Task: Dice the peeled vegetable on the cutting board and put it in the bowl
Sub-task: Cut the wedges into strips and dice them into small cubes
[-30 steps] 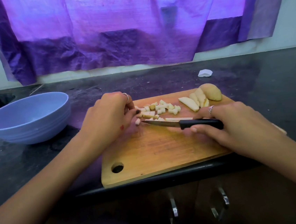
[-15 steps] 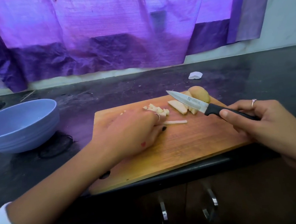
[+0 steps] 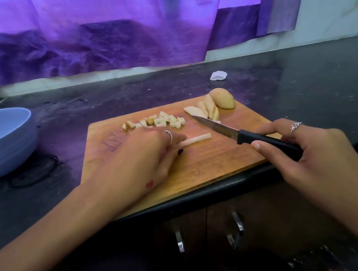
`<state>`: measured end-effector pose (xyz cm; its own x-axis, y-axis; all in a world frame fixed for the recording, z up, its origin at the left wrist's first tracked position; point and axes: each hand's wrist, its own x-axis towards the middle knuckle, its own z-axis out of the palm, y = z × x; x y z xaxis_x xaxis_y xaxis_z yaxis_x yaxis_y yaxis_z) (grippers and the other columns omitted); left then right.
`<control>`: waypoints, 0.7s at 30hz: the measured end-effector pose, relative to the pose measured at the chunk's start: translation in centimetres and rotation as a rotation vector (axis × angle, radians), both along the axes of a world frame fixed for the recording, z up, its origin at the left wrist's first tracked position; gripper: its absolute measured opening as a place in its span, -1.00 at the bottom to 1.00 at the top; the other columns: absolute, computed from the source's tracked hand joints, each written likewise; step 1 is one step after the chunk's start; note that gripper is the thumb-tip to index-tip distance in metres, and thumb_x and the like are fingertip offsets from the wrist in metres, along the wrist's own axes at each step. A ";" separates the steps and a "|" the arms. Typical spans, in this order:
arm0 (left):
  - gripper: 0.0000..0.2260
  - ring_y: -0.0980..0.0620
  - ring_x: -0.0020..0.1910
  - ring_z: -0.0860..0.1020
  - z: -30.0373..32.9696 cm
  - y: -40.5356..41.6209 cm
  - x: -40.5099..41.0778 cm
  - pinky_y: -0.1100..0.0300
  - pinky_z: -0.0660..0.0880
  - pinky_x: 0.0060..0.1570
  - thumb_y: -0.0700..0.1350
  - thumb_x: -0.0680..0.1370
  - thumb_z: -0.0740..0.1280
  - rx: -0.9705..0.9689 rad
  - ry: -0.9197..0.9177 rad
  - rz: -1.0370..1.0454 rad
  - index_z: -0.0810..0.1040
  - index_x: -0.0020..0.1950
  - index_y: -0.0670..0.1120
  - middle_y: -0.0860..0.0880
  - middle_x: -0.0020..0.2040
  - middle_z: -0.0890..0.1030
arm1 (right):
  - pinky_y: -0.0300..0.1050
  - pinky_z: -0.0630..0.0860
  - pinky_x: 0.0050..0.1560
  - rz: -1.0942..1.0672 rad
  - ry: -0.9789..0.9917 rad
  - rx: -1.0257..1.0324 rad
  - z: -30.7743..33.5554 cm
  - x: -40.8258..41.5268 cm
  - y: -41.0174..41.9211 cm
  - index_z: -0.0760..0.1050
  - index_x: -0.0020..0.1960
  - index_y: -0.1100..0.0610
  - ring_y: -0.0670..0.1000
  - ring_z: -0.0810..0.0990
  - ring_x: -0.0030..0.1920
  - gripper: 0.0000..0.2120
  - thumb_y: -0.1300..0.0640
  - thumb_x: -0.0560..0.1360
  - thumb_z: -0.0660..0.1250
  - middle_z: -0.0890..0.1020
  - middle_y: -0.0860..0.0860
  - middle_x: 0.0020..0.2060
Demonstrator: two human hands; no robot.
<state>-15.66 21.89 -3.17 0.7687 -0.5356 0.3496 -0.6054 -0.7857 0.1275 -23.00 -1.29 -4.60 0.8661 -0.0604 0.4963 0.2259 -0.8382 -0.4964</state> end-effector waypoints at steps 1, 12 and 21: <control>-0.74 0.16 0.06 0.53 0.1 -0.2 0.2 0.50 0.17 -0.11 -0.05 0.57 0.27 -0.008 0.004 0.013 0.57 0.25 0.07 0.12 0.12 0.63 | -0.01 0.51 -0.40 -0.020 -0.005 -0.013 -0.1 -0.2 0.1 0.55 0.00 -0.15 0.01 0.49 -0.49 -0.71 -0.24 0.40 0.20 0.53 -0.04 -0.48; -0.84 0.30 -0.32 0.44 0.2 -1.1 0.1 0.61 0.31 -0.23 -0.11 0.50 0.38 -0.147 0.128 0.076 0.65 0.06 0.03 0.14 -0.21 0.58 | -0.17 0.43 -0.53 -0.025 -0.055 -0.171 -0.5 -0.5 1.1 0.62 0.07 -0.08 -0.11 0.36 -0.54 -0.75 -0.15 0.52 0.27 0.49 -0.15 -0.49; -0.86 0.24 -0.26 0.52 -0.2 -1.0 -0.1 0.50 0.40 -0.13 -0.10 0.48 0.40 -0.246 0.144 0.083 0.69 0.01 0.03 0.08 -0.18 0.64 | -0.13 0.41 -0.54 -0.020 -0.029 -0.235 0.4 0.9 1.8 0.63 0.04 -0.09 0.02 0.37 -0.55 -0.66 -0.19 0.46 0.18 0.44 -0.09 -0.53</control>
<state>-15.74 20.86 -3.42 0.8576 -0.3814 0.3450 -0.5020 -0.7667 0.4002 -22.13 0.49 -4.25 0.8509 0.0426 0.5236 0.2192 -0.9346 -0.2801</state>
